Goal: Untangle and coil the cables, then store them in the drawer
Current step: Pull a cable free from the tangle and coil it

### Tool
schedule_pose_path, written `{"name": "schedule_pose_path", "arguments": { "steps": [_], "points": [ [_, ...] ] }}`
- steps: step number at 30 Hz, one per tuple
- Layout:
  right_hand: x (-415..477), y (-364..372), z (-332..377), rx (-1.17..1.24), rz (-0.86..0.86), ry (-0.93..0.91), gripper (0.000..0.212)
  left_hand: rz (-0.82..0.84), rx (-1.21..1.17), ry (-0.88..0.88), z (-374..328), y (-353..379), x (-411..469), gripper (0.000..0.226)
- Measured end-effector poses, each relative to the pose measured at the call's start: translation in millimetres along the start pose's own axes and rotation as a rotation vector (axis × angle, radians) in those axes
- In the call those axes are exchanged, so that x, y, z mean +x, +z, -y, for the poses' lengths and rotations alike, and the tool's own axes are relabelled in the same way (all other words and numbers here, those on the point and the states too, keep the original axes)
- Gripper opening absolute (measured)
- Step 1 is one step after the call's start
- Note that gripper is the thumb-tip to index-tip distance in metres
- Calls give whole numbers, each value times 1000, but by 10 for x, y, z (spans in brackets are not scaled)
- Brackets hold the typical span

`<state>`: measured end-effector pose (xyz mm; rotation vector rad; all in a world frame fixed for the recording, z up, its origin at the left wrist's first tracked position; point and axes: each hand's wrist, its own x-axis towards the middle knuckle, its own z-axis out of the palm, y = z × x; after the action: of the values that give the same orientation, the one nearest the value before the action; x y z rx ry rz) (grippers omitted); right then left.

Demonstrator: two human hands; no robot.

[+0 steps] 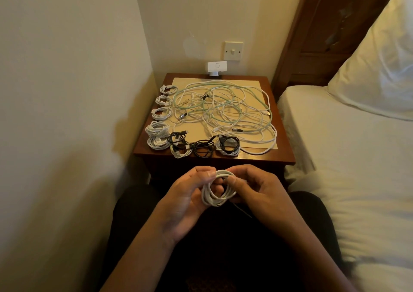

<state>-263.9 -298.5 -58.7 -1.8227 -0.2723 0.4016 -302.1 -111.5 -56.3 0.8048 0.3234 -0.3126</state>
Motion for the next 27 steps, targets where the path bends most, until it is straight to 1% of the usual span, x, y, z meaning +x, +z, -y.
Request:
{"name": "schedule_pose_path", "arguments": {
  "steps": [2, 3, 5, 6, 8, 10, 12, 14, 15, 17, 20, 21, 22, 23, 25, 26, 27],
  "points": [
    [19, -19, -10, 103, 0, 28, 19, -10, -80, -1, -11, -21, 2, 35],
    [39, -47, -10, 189, 3, 50, 21, -9, -132, -3, -27, -26, 4, 34],
    [96, -97, 3, 390, 23, 108, 28, -6, -191, 14, -65, -28, 12, 23],
    [128, -108, 20, 459, 33, 127, 31, -16, -184, 33, -86, -16, 20, 18],
    [196, -106, 59, 517, 39, 139, 34, -39, -152, 76, -109, 3, 60, 13],
    [263, -83, 110, 495, 35, 134, 34, -56, -141, 112, -109, 2, 111, 18],
    [337, -70, 138, 423, 21, 120, 33, -74, -123, 147, -104, -32, 153, 30],
    [416, -77, 145, 378, 15, 106, 25, -88, -91, 169, -120, -68, 182, 41],
    [455, -89, 141, 370, 17, 104, 20, -87, -80, 170, -137, -86, 194, 42],
    [534, -117, 118, 362, 41, 108, 14, -78, -99, 140, -171, -122, 231, 43],
    [667, -139, 89, 335, 89, 102, 22, -80, -222, 51, -236, -185, 336, 41],
    [727, -149, 80, 315, 83, 92, 23, -69, -183, 37, -272, -202, 386, 40],
    [788, -164, 77, 294, 72, 80, 24, -58, -74, 37, -313, -225, 441, 40],
    [857, -191, 73, 274, 60, 68, 24, -53, 93, 52, -359, -244, 497, 39],
    [999, -267, 75, 214, 66, 39, 24, -84, 500, 111, -456, -272, 616, 34],
    [1068, -305, 77, 160, 90, 19, 26, -101, 666, 141, -505, -278, 682, 30],
    [1143, -335, 76, 97, 116, -3, 27, -100, 772, 168, -558, -272, 746, 25]
  ]
}}
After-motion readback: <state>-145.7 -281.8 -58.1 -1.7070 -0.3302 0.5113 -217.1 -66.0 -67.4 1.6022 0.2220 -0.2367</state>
